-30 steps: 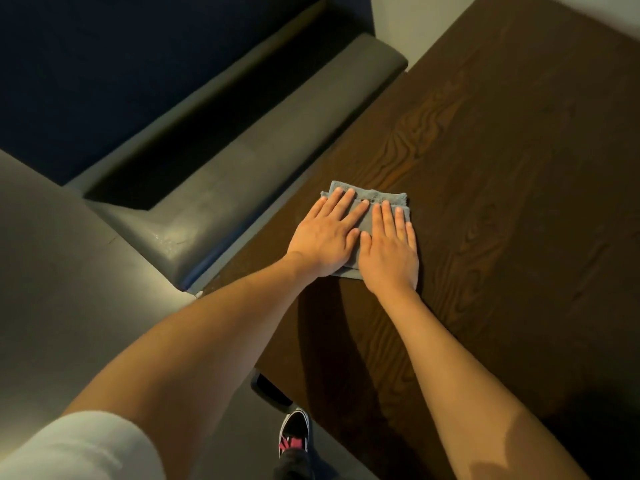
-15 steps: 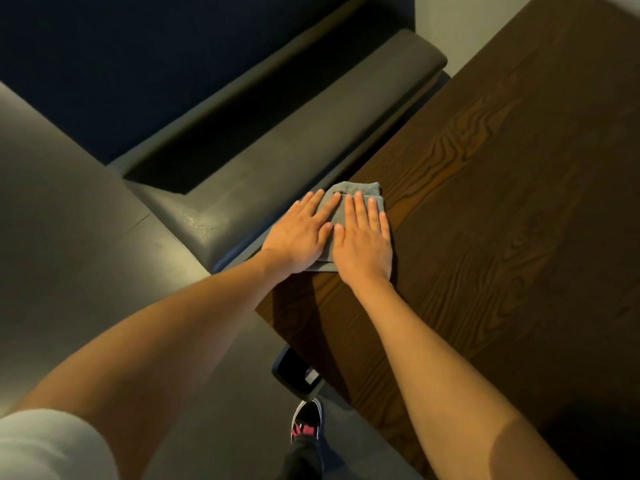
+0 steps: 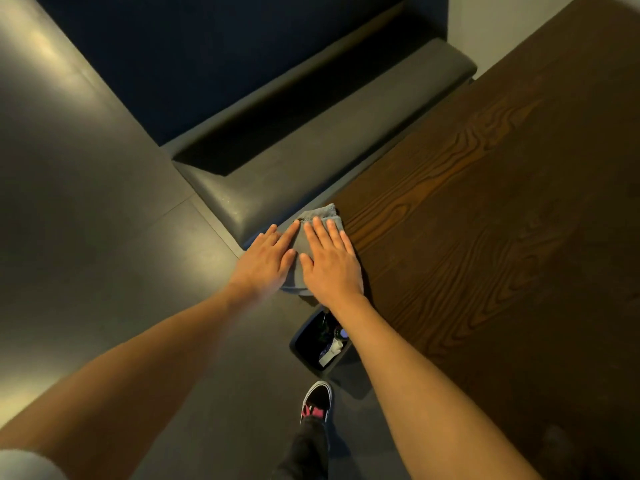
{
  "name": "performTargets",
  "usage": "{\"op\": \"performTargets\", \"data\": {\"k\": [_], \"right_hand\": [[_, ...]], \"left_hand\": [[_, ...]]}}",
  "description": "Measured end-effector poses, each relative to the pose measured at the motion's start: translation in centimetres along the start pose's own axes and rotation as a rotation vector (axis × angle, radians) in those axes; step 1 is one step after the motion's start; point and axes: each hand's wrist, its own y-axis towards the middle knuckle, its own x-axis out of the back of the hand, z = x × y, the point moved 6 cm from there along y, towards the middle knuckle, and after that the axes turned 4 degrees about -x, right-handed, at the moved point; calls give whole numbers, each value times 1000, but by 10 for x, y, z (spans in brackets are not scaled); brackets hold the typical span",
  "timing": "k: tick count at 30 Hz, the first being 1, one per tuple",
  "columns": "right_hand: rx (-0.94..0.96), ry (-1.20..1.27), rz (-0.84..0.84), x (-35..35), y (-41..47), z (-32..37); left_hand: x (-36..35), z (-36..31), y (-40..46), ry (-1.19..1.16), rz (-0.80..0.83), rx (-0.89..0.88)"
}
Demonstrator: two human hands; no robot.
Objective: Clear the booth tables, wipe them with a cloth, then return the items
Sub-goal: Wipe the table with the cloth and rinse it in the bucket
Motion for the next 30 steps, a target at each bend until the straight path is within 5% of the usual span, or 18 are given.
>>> {"op": "performTargets", "data": {"k": [6, 10, 15, 23, 30], "right_hand": [[96, 38, 27, -1, -18, 14], [146, 12, -11, -6, -33, 15], [223, 78, -52, -15, -67, -2], [196, 125, -145, -29, -158, -63], [153, 112, -167, -40, -256, -123]], "left_hand": [[-14, 11, -22, -404, -83, 118], [-29, -13, -42, -1007, -235, 236], [-58, -56, -72, -1331, -367, 391], [-108, -121, -118, -1276, -295, 336], [-156, -199, -164, -1305, -208, 468]]}}
